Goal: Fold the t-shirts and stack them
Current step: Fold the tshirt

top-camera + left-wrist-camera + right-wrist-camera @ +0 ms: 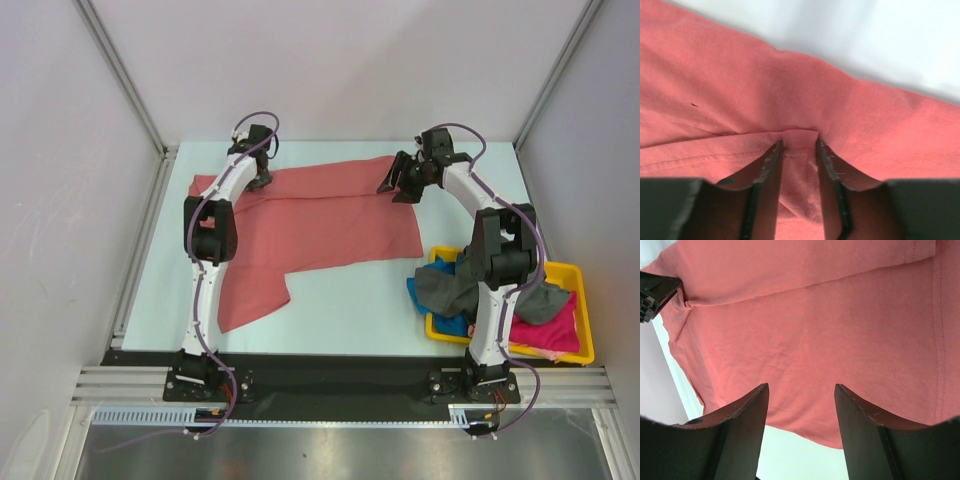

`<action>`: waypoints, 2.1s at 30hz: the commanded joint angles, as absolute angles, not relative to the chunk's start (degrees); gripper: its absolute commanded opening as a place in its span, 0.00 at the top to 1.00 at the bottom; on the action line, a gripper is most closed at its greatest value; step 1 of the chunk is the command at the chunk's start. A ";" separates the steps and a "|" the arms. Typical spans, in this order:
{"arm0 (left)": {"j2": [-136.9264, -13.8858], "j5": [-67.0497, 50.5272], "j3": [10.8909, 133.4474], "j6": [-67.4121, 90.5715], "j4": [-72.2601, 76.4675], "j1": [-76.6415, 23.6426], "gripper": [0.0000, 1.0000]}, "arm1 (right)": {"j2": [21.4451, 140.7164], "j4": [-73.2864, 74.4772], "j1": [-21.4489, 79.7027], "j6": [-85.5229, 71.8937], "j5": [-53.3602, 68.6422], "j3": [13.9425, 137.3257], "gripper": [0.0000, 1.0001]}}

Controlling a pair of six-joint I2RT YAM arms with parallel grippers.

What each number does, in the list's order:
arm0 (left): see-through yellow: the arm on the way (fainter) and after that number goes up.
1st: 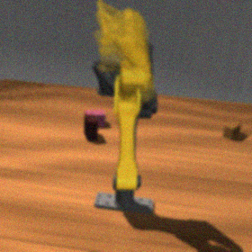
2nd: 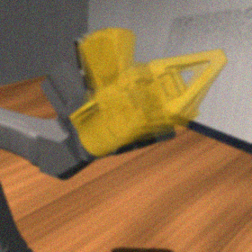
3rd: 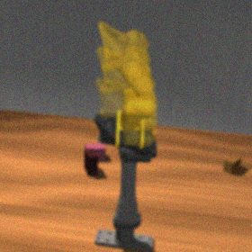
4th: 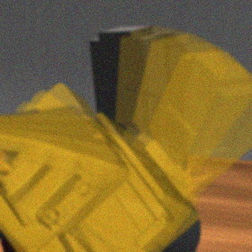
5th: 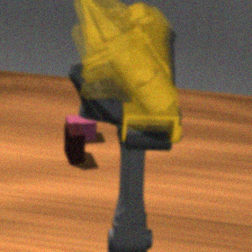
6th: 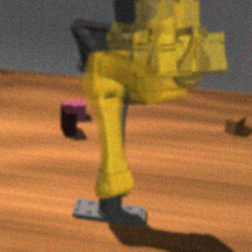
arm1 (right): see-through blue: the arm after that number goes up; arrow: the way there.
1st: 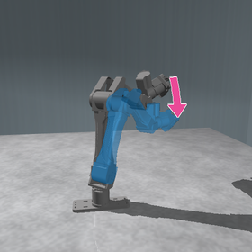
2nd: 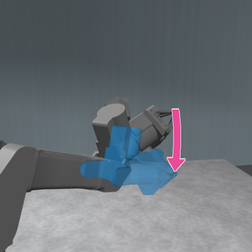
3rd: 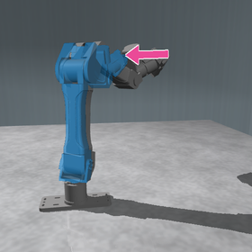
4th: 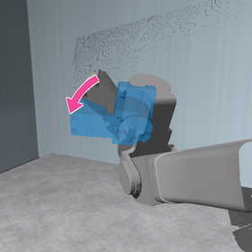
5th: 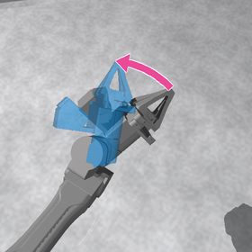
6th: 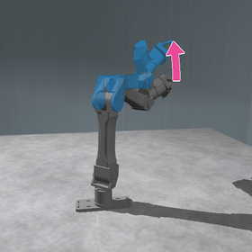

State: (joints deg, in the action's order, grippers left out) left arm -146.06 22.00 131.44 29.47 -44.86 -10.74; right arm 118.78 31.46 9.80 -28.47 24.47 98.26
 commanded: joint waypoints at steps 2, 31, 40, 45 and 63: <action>-144.76 20.21 132.72 29.00 -42.81 -10.81 0.64 | 116.28 30.32 10.28 -28.65 24.79 98.09 0.39; -139.83 20.22 131.83 26.28 -39.20 -12.74 1.00 | 117.86 30.15 10.90 -29.18 25.05 99.14 0.41; -140.89 17.67 132.10 25.84 -37.97 -12.83 1.00 | 118.74 30.41 10.81 -29.27 25.31 99.67 0.41; -140.36 19.50 132.19 26.01 -38.41 -12.74 1.00 | 119.70 30.85 10.72 -29.27 25.40 100.72 0.41; -134.13 17.85 125.70 31.04 -40.62 -10.73 0.46 | 120.85 30.85 10.90 -29.36 26.28 102.22 0.41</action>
State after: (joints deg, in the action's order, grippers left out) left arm -140.97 20.12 126.98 32.49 -42.52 -11.31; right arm 120.29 31.46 10.66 -28.88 25.15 99.68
